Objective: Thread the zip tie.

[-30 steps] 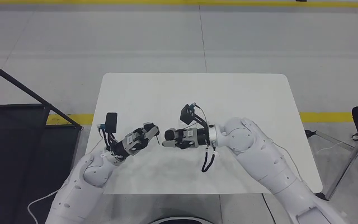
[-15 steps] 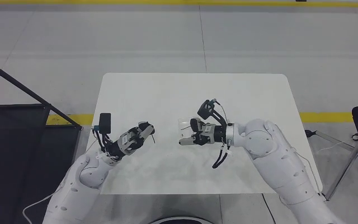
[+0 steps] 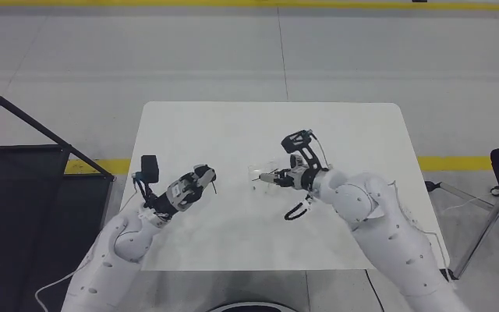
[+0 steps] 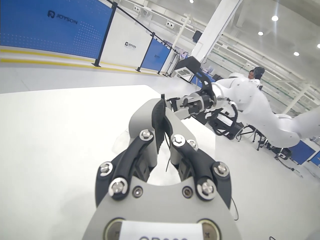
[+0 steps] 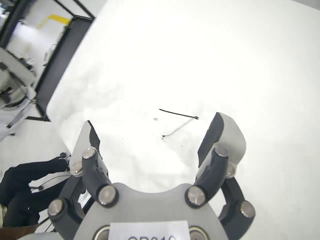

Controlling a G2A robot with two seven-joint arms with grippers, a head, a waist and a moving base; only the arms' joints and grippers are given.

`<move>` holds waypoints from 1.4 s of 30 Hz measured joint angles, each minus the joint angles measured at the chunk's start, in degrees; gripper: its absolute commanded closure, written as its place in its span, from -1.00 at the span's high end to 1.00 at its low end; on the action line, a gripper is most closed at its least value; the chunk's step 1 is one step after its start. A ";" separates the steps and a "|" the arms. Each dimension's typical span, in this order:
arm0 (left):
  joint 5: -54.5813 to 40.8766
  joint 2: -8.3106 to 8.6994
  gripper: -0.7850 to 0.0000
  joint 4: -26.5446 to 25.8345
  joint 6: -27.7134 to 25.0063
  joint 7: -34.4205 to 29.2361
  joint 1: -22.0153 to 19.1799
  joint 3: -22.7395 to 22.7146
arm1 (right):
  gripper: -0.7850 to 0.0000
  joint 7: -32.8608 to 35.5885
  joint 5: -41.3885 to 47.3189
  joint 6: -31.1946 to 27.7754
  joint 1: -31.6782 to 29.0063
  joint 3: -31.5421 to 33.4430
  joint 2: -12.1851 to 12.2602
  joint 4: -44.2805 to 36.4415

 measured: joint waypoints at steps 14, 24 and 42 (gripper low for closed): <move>5.27 -0.51 -1.00 0.12 2.31 4.48 0.12 1.04 | -0.13 9.97 -0.30 7.00 10.98 -7.20 -3.22 11.83; 5.27 -0.51 -1.00 0.12 2.31 4.48 0.12 1.04 | -0.31 10.15 2.62 4.84 15.29 -9.21 -5.05 20.05; 5.27 -0.51 -1.00 0.12 2.31 4.49 0.12 1.04 | -0.47 9.94 4.46 2.79 18.86 -11.62 -7.43 26.77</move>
